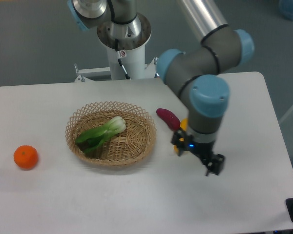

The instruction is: Place the green vegetable in the basket

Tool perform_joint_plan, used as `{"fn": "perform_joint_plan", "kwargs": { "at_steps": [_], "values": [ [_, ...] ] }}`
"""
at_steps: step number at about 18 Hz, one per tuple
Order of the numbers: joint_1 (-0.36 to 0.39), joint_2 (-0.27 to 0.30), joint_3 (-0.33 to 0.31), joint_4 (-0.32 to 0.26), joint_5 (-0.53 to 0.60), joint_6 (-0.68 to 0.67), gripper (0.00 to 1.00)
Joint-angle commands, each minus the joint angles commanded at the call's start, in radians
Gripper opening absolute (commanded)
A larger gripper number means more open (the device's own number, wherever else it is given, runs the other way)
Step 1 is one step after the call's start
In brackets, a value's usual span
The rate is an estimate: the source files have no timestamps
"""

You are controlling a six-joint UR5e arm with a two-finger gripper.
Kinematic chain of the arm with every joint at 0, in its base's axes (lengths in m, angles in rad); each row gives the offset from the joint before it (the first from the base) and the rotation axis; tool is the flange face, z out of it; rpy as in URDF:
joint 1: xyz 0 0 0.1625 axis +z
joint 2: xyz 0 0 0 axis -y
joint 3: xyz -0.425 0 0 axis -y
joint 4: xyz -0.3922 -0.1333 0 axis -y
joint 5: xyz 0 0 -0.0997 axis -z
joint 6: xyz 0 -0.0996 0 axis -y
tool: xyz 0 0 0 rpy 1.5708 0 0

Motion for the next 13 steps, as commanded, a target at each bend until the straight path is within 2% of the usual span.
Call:
{"fn": "perform_joint_plan", "kwargs": {
  "at_steps": [2,3,13],
  "values": [
    [0.018,0.000,0.020,-0.051,0.000,0.018,1.00],
    [0.028,-0.002,0.025,-0.055,0.000,0.047,1.00],
    [0.129,-0.046,0.080,-0.055,-0.009,0.178,1.00]
  ]
}}
